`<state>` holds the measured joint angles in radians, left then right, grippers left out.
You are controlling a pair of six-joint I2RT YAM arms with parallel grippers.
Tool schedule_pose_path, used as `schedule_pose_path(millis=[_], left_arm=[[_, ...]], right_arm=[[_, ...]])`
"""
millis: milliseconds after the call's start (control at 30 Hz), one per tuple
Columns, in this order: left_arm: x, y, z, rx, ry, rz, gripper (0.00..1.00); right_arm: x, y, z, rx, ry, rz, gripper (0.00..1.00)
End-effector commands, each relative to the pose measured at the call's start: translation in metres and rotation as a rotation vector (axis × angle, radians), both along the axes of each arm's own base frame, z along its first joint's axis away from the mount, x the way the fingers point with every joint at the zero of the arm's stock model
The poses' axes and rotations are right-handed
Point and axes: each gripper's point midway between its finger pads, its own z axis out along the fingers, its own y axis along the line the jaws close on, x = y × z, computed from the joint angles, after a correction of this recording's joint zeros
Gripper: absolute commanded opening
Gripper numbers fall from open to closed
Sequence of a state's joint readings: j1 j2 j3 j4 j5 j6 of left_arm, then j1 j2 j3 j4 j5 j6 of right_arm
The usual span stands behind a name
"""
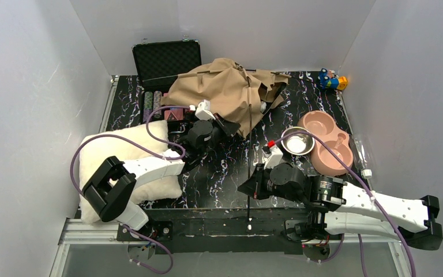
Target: Set up the pet tent
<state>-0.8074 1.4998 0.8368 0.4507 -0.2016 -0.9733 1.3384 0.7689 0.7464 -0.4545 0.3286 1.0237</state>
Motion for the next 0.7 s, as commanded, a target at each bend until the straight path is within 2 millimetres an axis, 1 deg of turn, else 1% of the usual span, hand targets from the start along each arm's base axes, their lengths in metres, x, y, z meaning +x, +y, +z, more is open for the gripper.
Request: schedule_pose_path(millis=[0,133,200,233,300,333,367,533,667], left_arm=[[-0.021,0.005,-0.009,0.084,-0.064,-0.105,0.0],[-0.045,0.008,-0.02,0.111,-0.089,-0.206,0.0],[-0.056,0.012,-0.025,0.115,-0.086,-0.23,0.0],[-0.067,0.013,-0.028,0.114,-0.085,-0.272,0.0],[-0.079,0.016,-0.036,0.136,-0.076,-0.301,0.0],[-0.084,0.019,-0.034,0.142,-0.083,-0.313,0.0],[-0.09,0.02,-0.039,0.154,-0.075,-0.323,0.0],[-0.115,0.034,-0.045,0.15,-0.058,-0.344,0.0],[-0.134,0.039,-0.053,0.131,-0.027,-0.363,0.0]], right_arm=[[0.031,0.001,0.04,0.08,-0.1,-0.069,0.01],[0.047,0.001,0.051,0.095,-0.129,-0.074,0.01],[0.053,0.002,0.056,0.094,-0.142,-0.074,0.01],[0.055,0.004,0.06,0.102,-0.149,-0.07,0.01],[0.061,0.007,0.07,0.121,-0.17,-0.064,0.01],[0.064,0.009,0.075,0.128,-0.179,-0.066,0.01],[0.067,0.01,0.079,0.132,-0.189,-0.067,0.01],[0.083,0.015,0.1,0.149,-0.252,-0.087,0.01],[0.097,0.015,0.115,0.182,-0.321,-0.113,0.01]])
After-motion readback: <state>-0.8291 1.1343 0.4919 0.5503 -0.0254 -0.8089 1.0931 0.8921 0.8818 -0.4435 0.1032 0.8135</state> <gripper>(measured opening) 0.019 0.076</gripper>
